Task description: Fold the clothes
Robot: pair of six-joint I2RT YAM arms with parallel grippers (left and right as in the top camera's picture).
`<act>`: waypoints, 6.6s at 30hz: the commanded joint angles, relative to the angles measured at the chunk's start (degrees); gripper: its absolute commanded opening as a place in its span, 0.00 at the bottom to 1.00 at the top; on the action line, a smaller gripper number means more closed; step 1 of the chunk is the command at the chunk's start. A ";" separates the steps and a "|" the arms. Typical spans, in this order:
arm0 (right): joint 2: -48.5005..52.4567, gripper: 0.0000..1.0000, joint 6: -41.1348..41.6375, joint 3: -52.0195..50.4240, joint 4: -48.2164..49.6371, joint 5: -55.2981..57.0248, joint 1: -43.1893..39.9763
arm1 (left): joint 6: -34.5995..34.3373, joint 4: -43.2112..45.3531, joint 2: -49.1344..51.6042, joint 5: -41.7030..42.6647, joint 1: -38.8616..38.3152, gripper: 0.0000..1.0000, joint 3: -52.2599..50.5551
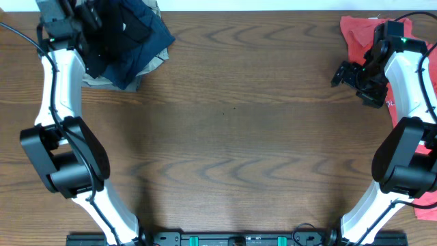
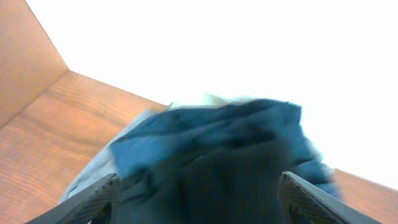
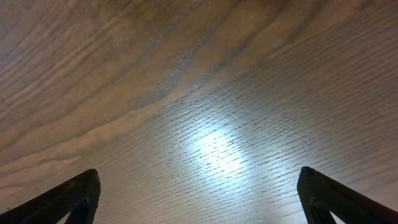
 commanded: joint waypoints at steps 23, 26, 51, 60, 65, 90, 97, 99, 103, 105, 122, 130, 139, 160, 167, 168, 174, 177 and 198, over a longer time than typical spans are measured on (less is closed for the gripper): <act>0.46 0.99 -0.48 0.94 0.00 0.59 -0.04 | -0.13 7.15 15.21 0.20 -5.25 0.83 0.33; 0.46 0.99 -0.48 0.94 0.00 0.59 -0.04 | -0.15 4.31 11.04 0.20 -5.27 0.86 0.33; 0.46 0.99 -0.48 0.94 0.00 0.59 -0.04 | -3.82 -62.05 -31.65 17.79 -5.75 0.98 -2.45; 0.46 0.99 -0.48 0.94 0.00 0.59 -0.04 | -1.31 -59.04 -52.63 17.77 -9.44 0.98 -27.69; 0.46 0.99 -0.48 0.94 0.00 0.59 -0.04 | -3.37 -58.80 -61.94 17.79 -9.49 0.98 -36.65; 0.46 0.99 -0.48 0.94 0.00 0.59 -0.04 | -3.32 -56.15 -67.93 17.75 -10.86 0.98 -43.43; 0.46 0.99 -0.48 0.94 0.00 0.59 -0.04 | -2.69 -32.98 -83.25 17.55 -11.78 0.98 -65.26; 0.46 0.99 -0.48 0.94 0.00 0.59 -0.04 | -2.71 -25.51 -88.48 17.57 -11.78 0.98 -72.19; 0.46 0.99 -0.48 0.94 0.00 0.59 -0.04 | -2.71 -16.63 -98.05 17.57 -11.78 0.98 -83.41; 0.46 0.99 -0.48 0.94 0.00 0.59 -0.04 | -2.69 -13.90 -100.98 17.55 -11.78 0.98 -86.64; 0.46 0.99 -0.48 0.94 0.00 0.59 -0.04 | -2.71 2.34 -115.71 8.63 -11.78 0.98 -99.91; 0.46 0.99 -0.48 0.94 0.00 0.59 -0.04 | -2.64 10.10 -116.02 6.95 -11.82 0.98 -100.83; 0.46 0.99 -0.48 0.94 0.00 0.59 -0.04 | 4.98 9.90 -116.02 6.54 -11.82 0.98 -100.85; 0.46 0.99 -0.48 0.94 0.00 0.59 -0.04 | 4.00 3.80 -114.53 6.14 -11.85 0.98 -100.83; 0.46 0.99 -0.48 0.94 0.00 0.59 -0.04 | 4.00 3.80 -114.36 6.14 -11.85 0.98 -100.83; 0.46 0.99 -0.48 0.94 0.00 0.59 -0.04 | 4.00 3.80 -114.36 6.14 -11.85 0.98 -100.83; 0.46 0.99 -0.48 0.94 0.00 0.59 -0.04 | 4.00 3.80 -114.36 6.14 -11.85 0.98 -100.83; 0.46 0.99 -0.48 0.94 0.00 0.59 -0.04 | 4.00 3.80 -114.36 6.14 -11.85 0.98 -100.83; -13.16 0.99 -0.48 0.94 0.00 0.59 7.15 | 4.00 3.80 -114.36 6.14 -11.85 0.98 -100.83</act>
